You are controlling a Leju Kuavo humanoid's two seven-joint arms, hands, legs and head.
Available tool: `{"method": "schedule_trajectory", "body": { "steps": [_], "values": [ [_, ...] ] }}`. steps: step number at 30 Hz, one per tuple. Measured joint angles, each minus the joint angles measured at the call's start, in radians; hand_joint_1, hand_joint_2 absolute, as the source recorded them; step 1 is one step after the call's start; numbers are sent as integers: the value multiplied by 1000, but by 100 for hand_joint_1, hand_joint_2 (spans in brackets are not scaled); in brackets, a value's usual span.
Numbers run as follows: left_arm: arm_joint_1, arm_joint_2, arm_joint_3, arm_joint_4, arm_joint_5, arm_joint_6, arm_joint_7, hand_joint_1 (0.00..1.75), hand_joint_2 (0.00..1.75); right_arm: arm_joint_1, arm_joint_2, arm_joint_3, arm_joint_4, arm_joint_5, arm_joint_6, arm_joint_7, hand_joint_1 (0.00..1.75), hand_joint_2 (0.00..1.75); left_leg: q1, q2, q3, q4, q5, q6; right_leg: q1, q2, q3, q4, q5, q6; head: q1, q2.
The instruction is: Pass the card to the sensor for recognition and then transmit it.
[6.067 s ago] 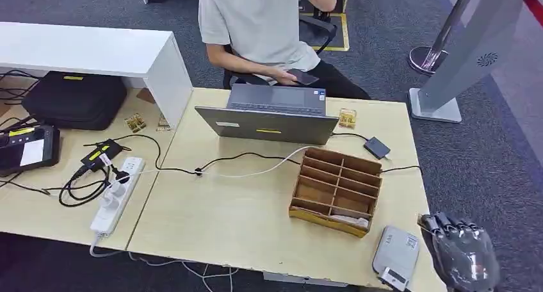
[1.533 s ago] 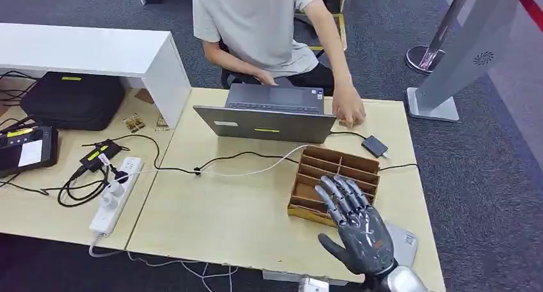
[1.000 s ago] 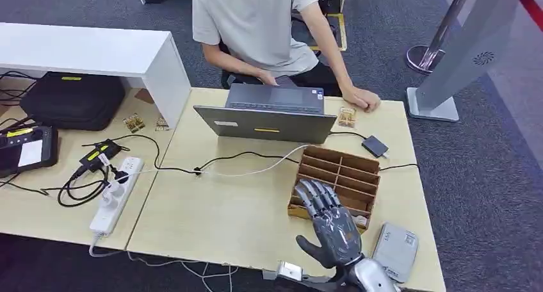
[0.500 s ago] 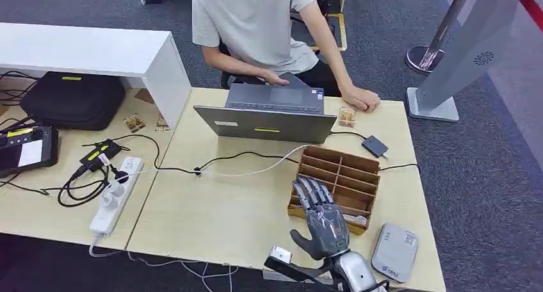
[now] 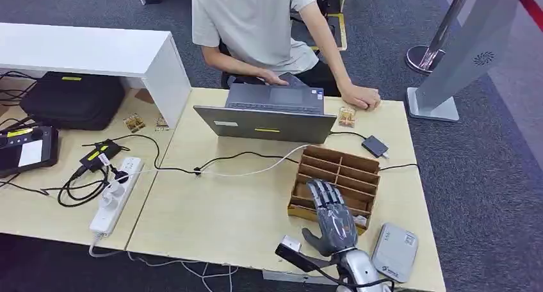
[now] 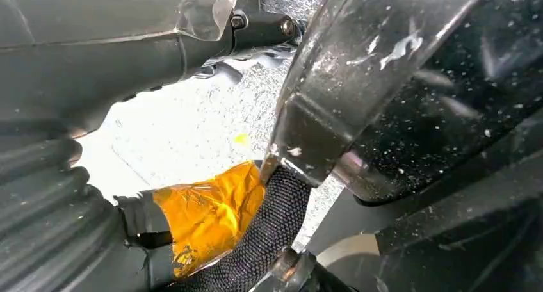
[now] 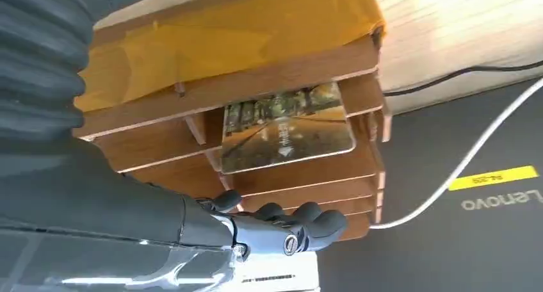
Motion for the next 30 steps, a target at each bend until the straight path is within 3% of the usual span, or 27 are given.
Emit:
{"method": "schedule_trajectory", "body": {
  "steps": [17,30],
  "values": [
    [0,-2,0,0,0,3,0,0,175,3,1,-37,-68,-6,17,-7,0,175,0,0,0,0,0,0,0,0,0,0,0,0,0,0],
    [0,-2,0,0,-1,3,0,0,175,10,1,-48,-44,-20,18,-7,0,175,0,0,0,0,0,0,0,0,0,0,0,0,0,0]
  ]
}}
